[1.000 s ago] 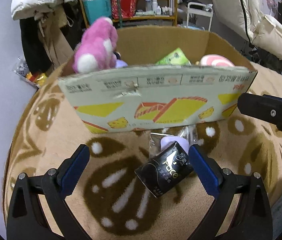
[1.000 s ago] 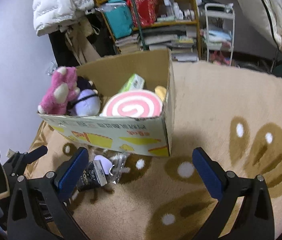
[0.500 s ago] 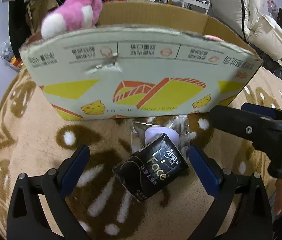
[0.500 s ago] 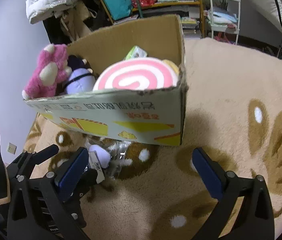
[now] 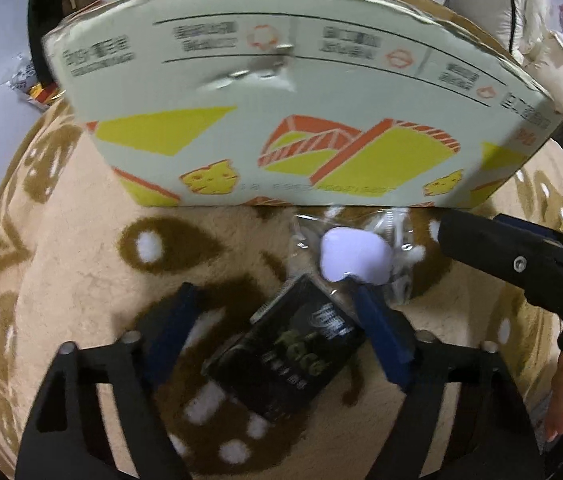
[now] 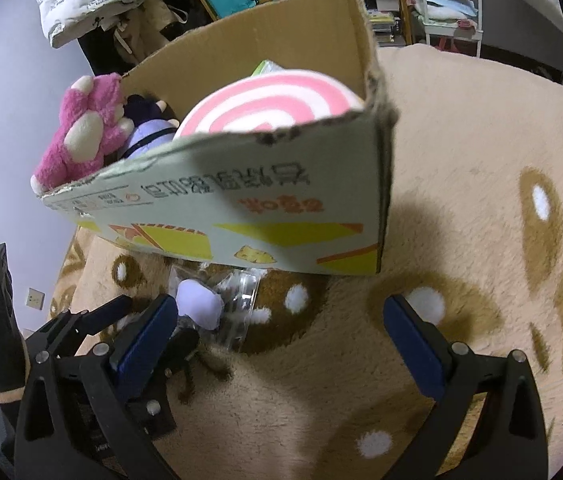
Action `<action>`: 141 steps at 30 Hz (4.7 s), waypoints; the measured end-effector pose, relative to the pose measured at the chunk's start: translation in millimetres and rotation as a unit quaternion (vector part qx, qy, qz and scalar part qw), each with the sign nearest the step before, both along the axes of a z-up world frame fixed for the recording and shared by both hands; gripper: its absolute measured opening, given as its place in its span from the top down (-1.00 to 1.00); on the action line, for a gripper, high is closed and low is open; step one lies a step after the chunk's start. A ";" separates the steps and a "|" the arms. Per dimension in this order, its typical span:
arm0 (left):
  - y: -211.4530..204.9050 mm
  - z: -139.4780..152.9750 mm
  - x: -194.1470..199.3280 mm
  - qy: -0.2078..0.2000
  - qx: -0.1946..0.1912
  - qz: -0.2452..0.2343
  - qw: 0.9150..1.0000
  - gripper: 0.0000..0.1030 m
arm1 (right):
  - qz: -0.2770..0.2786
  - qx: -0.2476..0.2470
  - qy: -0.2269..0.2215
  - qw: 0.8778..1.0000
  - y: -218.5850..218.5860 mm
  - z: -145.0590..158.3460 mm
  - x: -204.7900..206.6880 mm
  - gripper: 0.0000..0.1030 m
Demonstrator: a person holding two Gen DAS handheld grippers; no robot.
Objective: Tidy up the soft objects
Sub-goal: 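Move the left tool to the black Face tissue pack while the right tool approaches the clear bag, then close the left tool on the black tissue pack while the right tool grips the clear bag, then lift the black pack with the left tool while the right tool carries the bag over the box, then open the left tool to drop the black pack while the right tool drops the bag into the box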
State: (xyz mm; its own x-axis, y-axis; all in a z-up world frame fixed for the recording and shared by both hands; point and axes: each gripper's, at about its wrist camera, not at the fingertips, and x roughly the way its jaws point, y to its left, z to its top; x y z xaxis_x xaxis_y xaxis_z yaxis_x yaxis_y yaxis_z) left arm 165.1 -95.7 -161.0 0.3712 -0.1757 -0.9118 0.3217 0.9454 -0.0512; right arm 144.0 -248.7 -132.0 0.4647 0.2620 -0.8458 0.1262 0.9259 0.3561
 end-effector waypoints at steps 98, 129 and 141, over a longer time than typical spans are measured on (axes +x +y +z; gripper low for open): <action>24.0 163.6 -30.0 -0.299 -0.067 0.003 0.952 0.15 | 0.018 -0.107 -0.233 0.966 24.8 130.5 -46.8 -0.33; -20.6 140.0 27.3 -0.285 -0.025 -0.036 0.958 -0.48 | 0.034 -0.063 -0.223 0.972 -11.5 98.4 23.5 -0.46; 5.1 153.5 17.0 -0.286 -0.011 0.007 0.958 -0.80 | 0.035 -0.071 -0.224 0.971 -5.1 108.5 10.1 -0.98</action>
State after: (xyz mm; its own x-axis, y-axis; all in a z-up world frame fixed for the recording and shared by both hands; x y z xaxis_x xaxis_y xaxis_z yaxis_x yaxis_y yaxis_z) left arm 182.1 -90.5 -7.4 0.8113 -0.1848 -0.5546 0.2912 0.9504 0.1093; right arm 154.1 -253.7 -23.5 0.7794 0.2018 -0.5932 -0.0775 0.9705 0.2283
